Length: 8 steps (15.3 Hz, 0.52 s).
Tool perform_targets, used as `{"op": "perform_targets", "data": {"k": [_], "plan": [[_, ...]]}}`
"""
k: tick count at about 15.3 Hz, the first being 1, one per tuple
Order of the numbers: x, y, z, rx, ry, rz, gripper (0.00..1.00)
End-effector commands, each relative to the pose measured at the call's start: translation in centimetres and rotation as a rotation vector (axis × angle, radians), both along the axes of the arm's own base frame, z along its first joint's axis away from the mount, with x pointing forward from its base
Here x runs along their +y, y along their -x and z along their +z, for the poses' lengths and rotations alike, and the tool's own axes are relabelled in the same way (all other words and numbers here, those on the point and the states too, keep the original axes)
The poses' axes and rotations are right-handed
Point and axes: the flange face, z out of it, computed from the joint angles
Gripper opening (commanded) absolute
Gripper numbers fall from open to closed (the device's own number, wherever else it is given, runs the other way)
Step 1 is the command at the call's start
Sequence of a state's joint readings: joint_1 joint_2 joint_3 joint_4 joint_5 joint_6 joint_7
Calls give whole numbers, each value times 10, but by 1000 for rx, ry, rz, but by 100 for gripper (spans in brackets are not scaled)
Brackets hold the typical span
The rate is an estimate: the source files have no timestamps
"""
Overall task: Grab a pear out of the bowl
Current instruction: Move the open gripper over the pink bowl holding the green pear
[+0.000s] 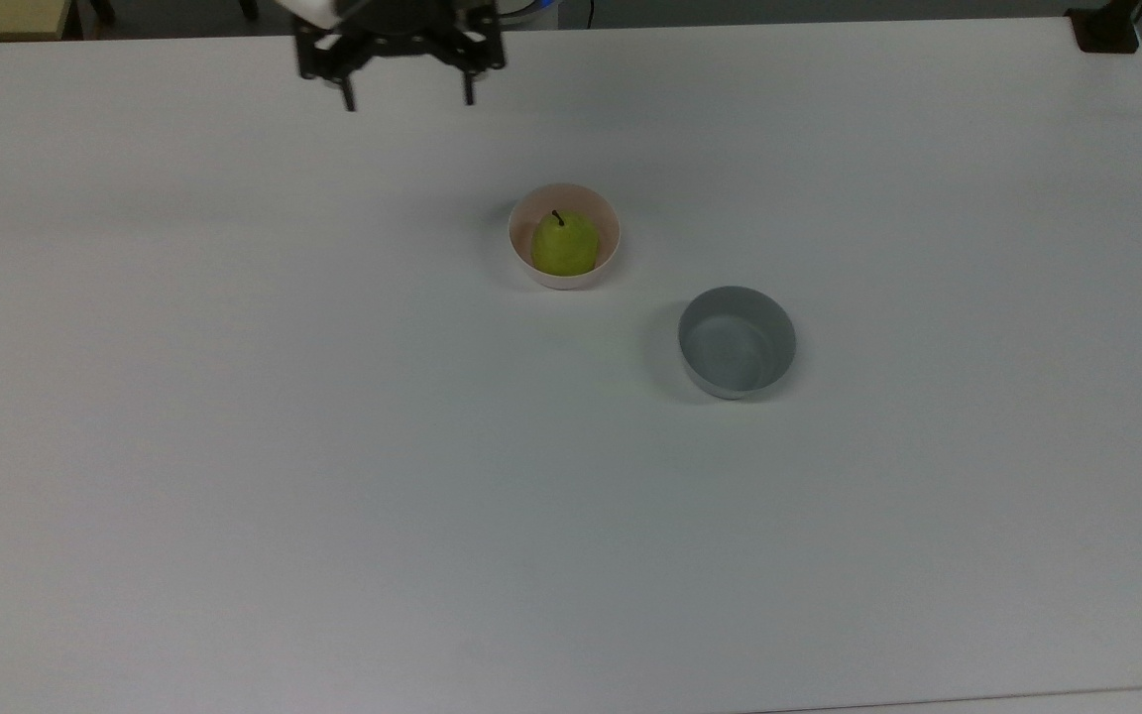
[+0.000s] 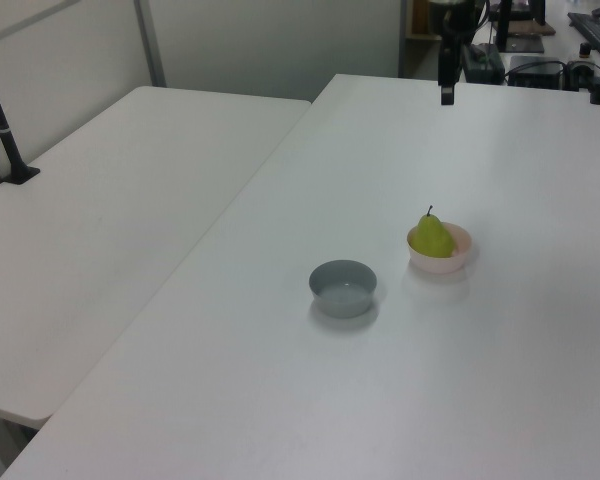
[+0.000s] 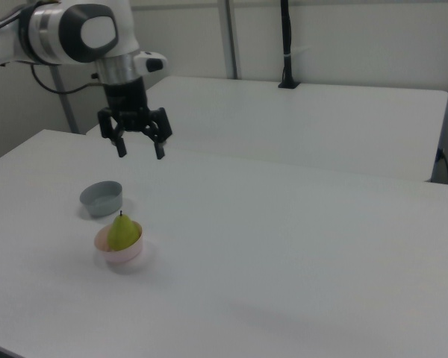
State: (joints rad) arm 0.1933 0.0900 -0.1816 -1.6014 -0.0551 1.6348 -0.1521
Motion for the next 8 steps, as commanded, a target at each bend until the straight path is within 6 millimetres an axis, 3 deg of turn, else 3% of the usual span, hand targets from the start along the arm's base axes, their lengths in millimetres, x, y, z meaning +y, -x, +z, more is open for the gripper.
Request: {"op": "perform_targets", "data": {"k": [1, 4, 8], "plan": [[51, 9, -1, 48, -7, 84, 100], [82, 17, 3, 59, -6, 134, 100], [107, 14, -18, 91, 5, 175, 100]]}}
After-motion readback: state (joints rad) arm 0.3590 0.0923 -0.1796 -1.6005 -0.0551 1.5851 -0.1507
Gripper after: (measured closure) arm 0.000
